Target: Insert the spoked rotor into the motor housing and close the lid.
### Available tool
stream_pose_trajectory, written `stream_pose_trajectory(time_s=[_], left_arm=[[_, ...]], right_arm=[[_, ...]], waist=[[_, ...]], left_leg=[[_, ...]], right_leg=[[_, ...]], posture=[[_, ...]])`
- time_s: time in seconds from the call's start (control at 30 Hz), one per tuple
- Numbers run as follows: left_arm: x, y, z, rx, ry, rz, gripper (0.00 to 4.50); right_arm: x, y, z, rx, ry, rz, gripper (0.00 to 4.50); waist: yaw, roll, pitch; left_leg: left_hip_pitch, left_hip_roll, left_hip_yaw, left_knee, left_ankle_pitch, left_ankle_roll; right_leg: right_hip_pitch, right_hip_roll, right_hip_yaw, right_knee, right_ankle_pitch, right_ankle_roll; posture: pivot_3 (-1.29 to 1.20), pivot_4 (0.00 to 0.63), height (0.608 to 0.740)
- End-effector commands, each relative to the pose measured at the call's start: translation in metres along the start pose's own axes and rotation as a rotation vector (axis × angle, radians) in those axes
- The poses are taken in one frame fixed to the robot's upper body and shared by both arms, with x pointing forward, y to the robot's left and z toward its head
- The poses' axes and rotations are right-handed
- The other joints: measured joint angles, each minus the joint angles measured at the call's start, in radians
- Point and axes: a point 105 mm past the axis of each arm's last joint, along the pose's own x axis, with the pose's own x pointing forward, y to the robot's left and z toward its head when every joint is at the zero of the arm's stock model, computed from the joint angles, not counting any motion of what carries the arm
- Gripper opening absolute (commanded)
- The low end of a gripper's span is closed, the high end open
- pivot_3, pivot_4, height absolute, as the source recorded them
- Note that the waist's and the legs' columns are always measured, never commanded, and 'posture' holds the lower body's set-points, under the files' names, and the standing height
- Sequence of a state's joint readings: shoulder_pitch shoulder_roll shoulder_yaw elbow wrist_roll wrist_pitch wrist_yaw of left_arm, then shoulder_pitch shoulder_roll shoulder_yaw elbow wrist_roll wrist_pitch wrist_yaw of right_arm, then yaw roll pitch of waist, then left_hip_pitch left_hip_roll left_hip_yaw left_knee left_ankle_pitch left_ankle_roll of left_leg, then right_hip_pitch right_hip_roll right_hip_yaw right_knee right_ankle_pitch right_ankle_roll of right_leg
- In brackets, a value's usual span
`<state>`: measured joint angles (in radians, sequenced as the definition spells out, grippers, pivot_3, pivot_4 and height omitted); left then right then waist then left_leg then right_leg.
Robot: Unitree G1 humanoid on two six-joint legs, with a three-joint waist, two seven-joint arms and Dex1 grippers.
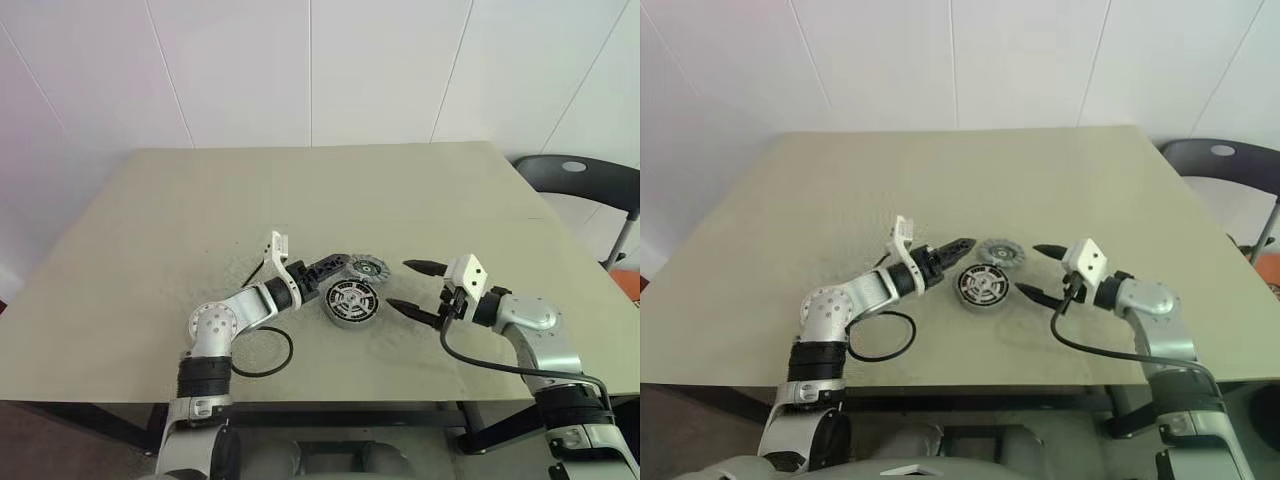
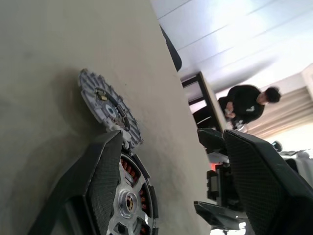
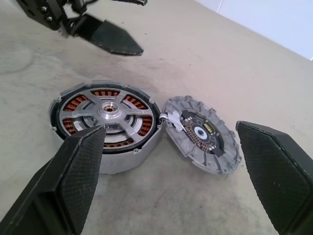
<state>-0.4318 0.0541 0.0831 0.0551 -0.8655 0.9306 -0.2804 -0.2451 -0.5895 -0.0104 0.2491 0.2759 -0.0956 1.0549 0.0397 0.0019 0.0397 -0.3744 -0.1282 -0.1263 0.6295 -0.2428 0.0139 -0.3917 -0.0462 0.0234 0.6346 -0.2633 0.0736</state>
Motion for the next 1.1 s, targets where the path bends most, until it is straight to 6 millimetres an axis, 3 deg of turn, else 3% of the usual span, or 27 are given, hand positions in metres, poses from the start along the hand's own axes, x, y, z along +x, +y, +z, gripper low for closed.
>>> stream_pose_trajectory(time_s=[0.03, 0.2, 0.33, 0.4, 0.47, 0.63, 0.73, 0.97, 1.1], left_arm=[[0.003, -0.017, 0.008, 0.353, -0.068, -0.072, 2.92], [0.015, 0.006, -0.021, 0.738, 0.016, -0.048, 1.37], [0.034, 0.000, -0.022, 0.666, -0.084, -0.087, 0.03], [0.043, 0.000, -0.034, 0.725, -0.040, -0.110, 0.03], [0.047, 0.002, -0.033, 0.748, -0.054, -0.089, 0.03], [0.047, 0.000, -0.033, 0.758, -0.069, -0.120, 0.03], [0.045, -0.001, -0.045, 0.730, -0.011, -0.168, 0.03], [0.032, 0.039, -0.075, 0.783, 0.276, -0.043, 0.03], [0.028, 0.049, -0.077, 0.837, 0.329, 0.007, 0.03]], right_arm=[[0.003, -0.006, 0.011, -0.039, -0.030, -0.011, 4.50], [0.005, -0.005, 0.013, -0.041, -0.034, -0.007, 4.50], [0.009, -0.004, 0.014, -0.042, -0.037, -0.002, 4.50], [0.011, -0.003, 0.016, -0.043, -0.041, 0.002, 4.50], [0.012, -0.003, 0.017, -0.042, -0.044, 0.005, 4.50], [0.014, -0.002, 0.017, -0.038, -0.046, 0.005, 4.50], [0.015, -0.001, 0.016, -0.033, -0.045, 0.003, 4.50], [0.017, 0.001, 0.011, -0.017, -0.039, -0.001, 4.50], [0.018, 0.001, 0.009, -0.016, -0.041, -0.005, 4.50]], waist=[[0.000, 0.001, 0.000], [0.005, 0.001, -0.001], [0.007, 0.001, 0.000], [0.007, 0.001, 0.000], [0.006, 0.001, 0.000], [0.002, 0.001, 0.000], [0.002, 0.001, 0.000], [0.002, 0.001, -0.002], [-0.001, 0.003, -0.005]], left_leg=[[0.000, 0.000, 0.001, 0.000, 0.000, 0.000], [0.000, 0.000, 0.001, 0.000, 0.000, 0.000], [-0.001, 0.000, 0.001, 0.000, -0.001, 0.001], [-0.001, 0.000, 0.001, 0.000, -0.001, 0.002], [-0.001, 0.000, 0.001, 0.000, -0.001, 0.003], [-0.001, 0.000, 0.001, 0.000, 0.000, 0.004], [-0.001, 0.000, 0.001, 0.000, 0.000, 0.004], [0.001, 0.000, 0.001, 0.001, 0.000, 0.004], [0.003, 0.000, 0.001, 0.001, -0.001, 0.004]], right_leg=[[0.000, 0.000, 0.001, 0.000, 0.000, 0.000], [0.001, 0.000, 0.001, -0.001, 0.000, -0.001], [0.000, 0.000, 0.001, -0.001, 0.000, 0.000], [0.000, 0.000, 0.001, -0.002, 0.000, 0.000], [0.000, 0.000, 0.001, -0.002, 0.002, 0.003], [0.000, 0.000, 0.001, -0.002, 0.002, 0.003], [0.000, 0.000, 0.001, -0.002, 0.002, 0.003], [0.002, 0.000, 0.001, -0.001, 0.002, 0.003], [0.003, 0.000, 0.001, -0.001, 0.002, 0.004]], posture=[[0.00, 0.000, 0.740], [0.00, 0.000, 0.740], [0.00, 0.000, 0.740], [0.00, 0.000, 0.740], [0.00, 0.000, 0.740], [0.00, 0.000, 0.740], [0.00, 0.000, 0.740], [0.00, 0.000, 0.740], [0.00, 0.000, 0.740]])
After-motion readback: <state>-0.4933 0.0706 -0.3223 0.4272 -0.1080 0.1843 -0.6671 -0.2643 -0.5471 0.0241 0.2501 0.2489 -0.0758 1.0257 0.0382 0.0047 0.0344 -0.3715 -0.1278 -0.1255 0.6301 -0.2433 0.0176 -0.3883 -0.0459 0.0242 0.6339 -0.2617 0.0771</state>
